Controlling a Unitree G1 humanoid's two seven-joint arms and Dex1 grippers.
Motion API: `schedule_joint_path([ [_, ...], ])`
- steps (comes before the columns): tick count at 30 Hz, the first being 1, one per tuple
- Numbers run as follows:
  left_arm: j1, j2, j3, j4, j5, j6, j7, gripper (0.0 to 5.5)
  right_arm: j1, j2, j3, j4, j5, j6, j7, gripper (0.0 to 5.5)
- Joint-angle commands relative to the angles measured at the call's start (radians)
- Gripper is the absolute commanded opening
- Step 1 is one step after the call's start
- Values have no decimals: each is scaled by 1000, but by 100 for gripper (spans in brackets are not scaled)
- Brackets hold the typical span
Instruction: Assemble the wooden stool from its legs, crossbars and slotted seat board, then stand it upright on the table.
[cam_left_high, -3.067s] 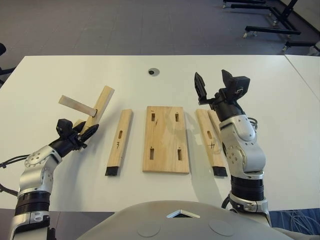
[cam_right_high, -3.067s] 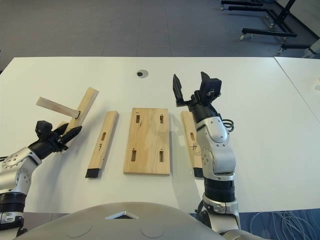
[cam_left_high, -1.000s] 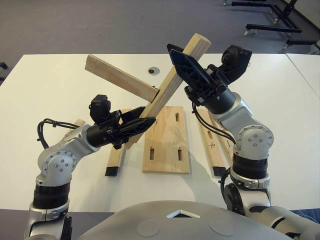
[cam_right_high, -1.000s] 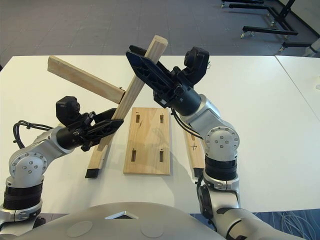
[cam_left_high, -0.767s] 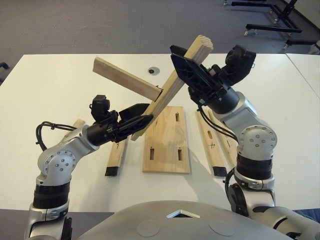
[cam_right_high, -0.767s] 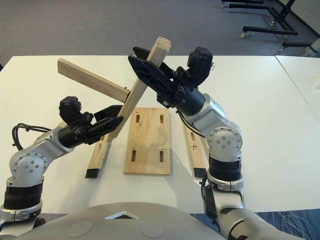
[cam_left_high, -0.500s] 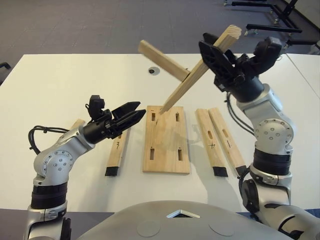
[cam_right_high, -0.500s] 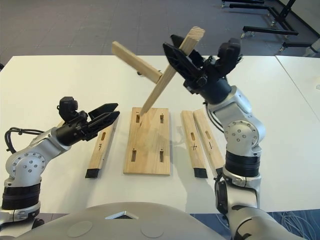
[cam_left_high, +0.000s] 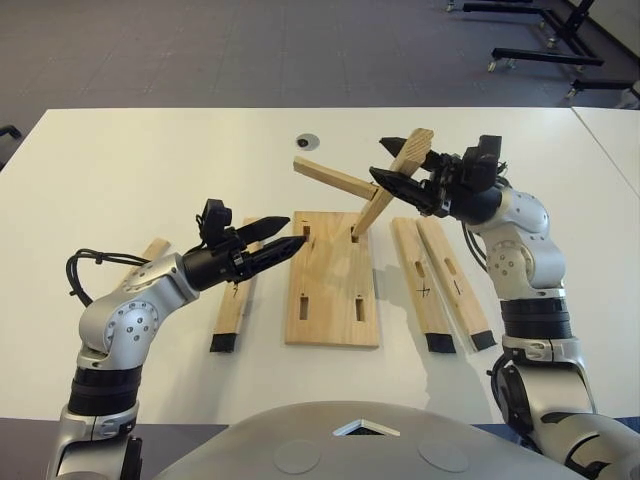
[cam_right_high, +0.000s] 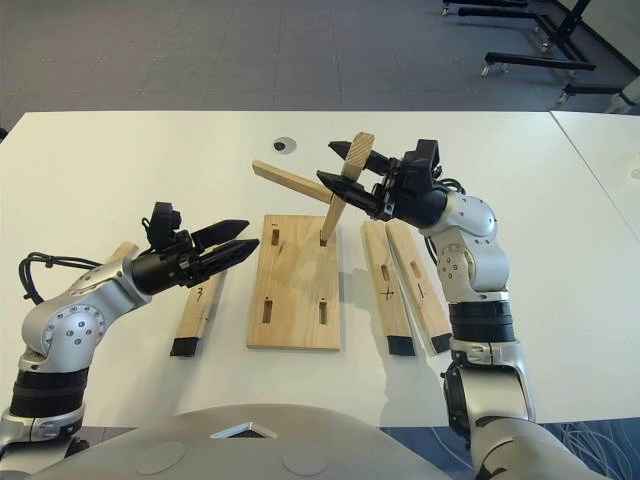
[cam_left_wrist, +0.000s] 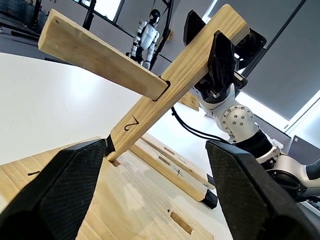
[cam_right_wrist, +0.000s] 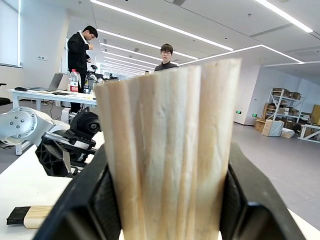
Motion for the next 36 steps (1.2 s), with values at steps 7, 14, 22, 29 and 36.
schedule_joint_path([
  [7, -57, -25, 30, -24, -50, 28, 59, 362, 10, -89, 35, 103, 22, 99, 212, 206],
  [14, -45, -26, 19, -18, -7, 0, 64, 362, -27, -77, 40, 199, 8, 150, 191, 206],
  [22, -17, -25, 19, -13, 14, -18, 45, 362, 45, -47, 47, 223, -34, 139, 101, 206],
  [29, -27, -36, 2, 7, 38, -37, 34, 362, 19, -77, 97, 284, -25, 187, 182, 206],
  [36, -5, -66, -17, 0, 61, -54, 41, 362, -62, -108, 159, 310, -34, 208, 212, 206],
])
